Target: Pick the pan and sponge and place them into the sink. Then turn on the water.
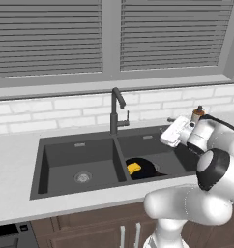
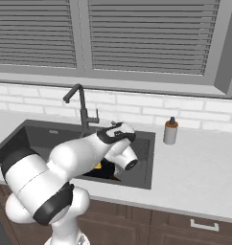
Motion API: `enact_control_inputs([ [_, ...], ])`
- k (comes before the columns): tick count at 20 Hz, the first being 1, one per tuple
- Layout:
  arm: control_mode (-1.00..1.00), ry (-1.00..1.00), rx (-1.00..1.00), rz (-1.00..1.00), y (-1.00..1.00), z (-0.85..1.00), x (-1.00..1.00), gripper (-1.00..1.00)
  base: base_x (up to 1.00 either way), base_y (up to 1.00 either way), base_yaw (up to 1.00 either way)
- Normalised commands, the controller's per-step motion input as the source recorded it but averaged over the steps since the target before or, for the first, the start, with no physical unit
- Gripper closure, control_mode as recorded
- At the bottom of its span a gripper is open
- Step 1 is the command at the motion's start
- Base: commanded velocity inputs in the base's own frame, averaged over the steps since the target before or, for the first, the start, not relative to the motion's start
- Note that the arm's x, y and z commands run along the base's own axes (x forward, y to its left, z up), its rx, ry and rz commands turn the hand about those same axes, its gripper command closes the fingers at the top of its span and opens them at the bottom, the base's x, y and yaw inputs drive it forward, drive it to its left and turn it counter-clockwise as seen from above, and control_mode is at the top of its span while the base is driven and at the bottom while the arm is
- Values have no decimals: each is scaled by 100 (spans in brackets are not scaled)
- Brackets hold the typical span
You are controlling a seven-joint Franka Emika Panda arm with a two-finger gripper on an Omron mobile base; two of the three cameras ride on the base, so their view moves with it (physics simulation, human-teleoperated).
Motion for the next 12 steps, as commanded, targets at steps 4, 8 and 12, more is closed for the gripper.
enact_control_inputs([
  [4,-100,15,13,-14,25,0,28,-100,0,0,0],
  [8,-100,12,10,-8,15,-2,26,-100,0,0,0],
  [12,-100,10,1,-4,1,-17,23,-100,0,0,0],
])
